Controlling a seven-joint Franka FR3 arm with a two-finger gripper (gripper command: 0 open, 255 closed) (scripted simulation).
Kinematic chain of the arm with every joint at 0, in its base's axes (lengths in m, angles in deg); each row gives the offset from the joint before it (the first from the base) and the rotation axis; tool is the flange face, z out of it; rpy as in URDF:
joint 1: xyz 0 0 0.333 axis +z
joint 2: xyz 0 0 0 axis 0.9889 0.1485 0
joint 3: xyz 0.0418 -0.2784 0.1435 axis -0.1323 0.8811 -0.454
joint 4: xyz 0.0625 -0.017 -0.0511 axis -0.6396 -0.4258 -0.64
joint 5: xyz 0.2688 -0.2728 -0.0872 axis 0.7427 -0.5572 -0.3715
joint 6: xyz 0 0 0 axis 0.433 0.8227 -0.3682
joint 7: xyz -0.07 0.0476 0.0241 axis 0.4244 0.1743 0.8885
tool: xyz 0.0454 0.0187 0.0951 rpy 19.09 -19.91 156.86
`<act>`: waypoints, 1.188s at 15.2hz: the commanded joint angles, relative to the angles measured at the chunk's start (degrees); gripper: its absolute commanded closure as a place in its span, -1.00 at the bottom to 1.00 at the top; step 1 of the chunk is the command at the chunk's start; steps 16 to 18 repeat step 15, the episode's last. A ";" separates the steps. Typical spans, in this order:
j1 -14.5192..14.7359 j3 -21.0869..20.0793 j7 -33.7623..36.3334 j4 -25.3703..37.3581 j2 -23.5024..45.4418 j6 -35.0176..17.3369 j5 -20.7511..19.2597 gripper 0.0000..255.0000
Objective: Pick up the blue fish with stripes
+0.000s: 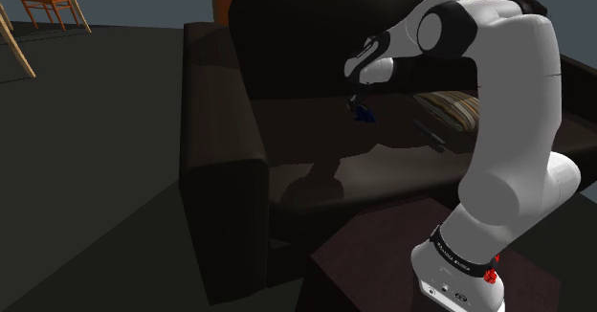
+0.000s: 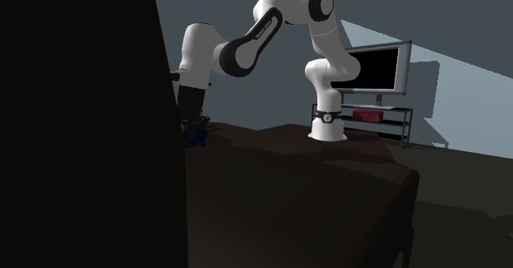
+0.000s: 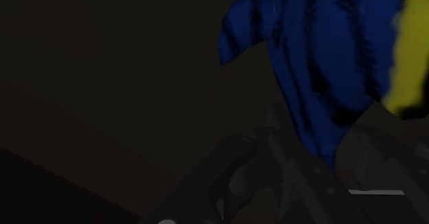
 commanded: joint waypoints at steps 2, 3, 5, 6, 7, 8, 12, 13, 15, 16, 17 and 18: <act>0.18 0.30 0.11 0.20 -1.30 1.50 -0.34 1.00; 0.26 0.41 0.16 0.27 -1.79 2.05 -0.47 1.00; 0.42 0.62 0.28 0.46 -2.73 3.17 -0.74 1.00; 0.49 0.73 0.33 0.57 -3.19 3.73 -0.87 1.00; 0.57 0.83 0.39 0.68 -3.65 4.30 -1.00 1.00; 0.64 0.93 0.45 0.82 -4.10 4.87 -1.14 1.00; 0.90 1.29 0.66 1.47 -5.81 7.21 -1.65 1.00; 0.96 1.38 0.71 1.67 -6.21 7.80 -1.78 1.00; 0.97 1.39 0.72 1.70 -6.28 7.89 -1.80 1.00; 0.97 1.39 0.72 1.70 -6.28 7.89 -1.80 1.00; 0.97 1.39 0.72 1.70 -6.28 7.89 -1.80 1.00; 0.97 1.39 0.72 1.70 -6.28 7.89 -1.80 1.00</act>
